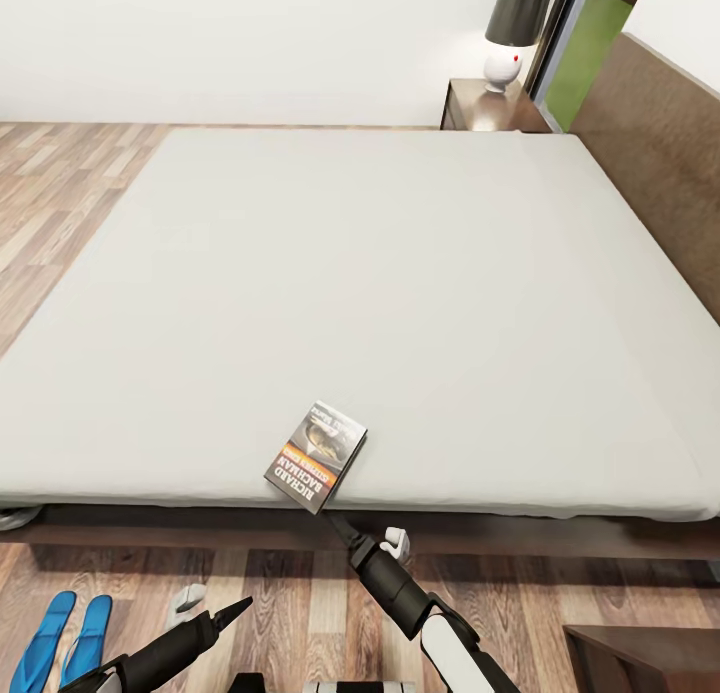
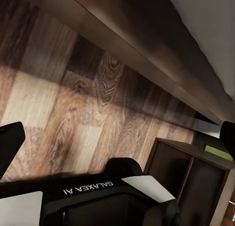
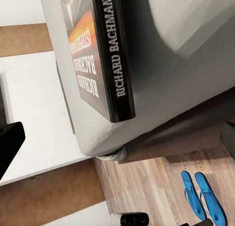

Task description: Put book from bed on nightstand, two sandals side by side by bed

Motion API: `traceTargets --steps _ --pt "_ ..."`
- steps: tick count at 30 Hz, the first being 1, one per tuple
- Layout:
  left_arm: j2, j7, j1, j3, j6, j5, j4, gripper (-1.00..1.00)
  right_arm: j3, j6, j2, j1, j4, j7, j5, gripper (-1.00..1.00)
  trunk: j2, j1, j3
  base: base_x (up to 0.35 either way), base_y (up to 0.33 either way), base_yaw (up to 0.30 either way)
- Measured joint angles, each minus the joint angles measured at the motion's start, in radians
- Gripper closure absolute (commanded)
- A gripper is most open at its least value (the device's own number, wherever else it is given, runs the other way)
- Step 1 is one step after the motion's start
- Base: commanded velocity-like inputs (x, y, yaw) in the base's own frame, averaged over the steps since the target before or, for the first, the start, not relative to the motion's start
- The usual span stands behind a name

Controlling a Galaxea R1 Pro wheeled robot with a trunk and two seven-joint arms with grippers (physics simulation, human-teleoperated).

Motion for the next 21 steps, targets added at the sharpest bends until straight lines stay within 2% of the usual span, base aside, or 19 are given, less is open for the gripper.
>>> traceTargets --steps 8,15,21 --pt "0.000 0.000 0.000 0.000 0.000 0.000 0.000 -1.00 0.001 0.000 0.000 0.000 0.000 0.000 0.000 -1.00 0.000 0.000 0.000 0.011 0.098 0.000" --pt "0.000 0.000 0.000 0.000 -0.001 0.000 0.000 -1.00 0.000 0.000 0.000 0.000 0.000 0.000 0.000 -1.00 0.000 0.000 0.000 0.004 0.022 0.000" --pt "0.000 0.001 0.000 0.000 -0.001 0.000 0.000 -1.00 0.000 0.000 0.000 0.000 0.000 0.000 0.000 -1.00 0.000 0.000 0.000 0.087 0.083 0.000"
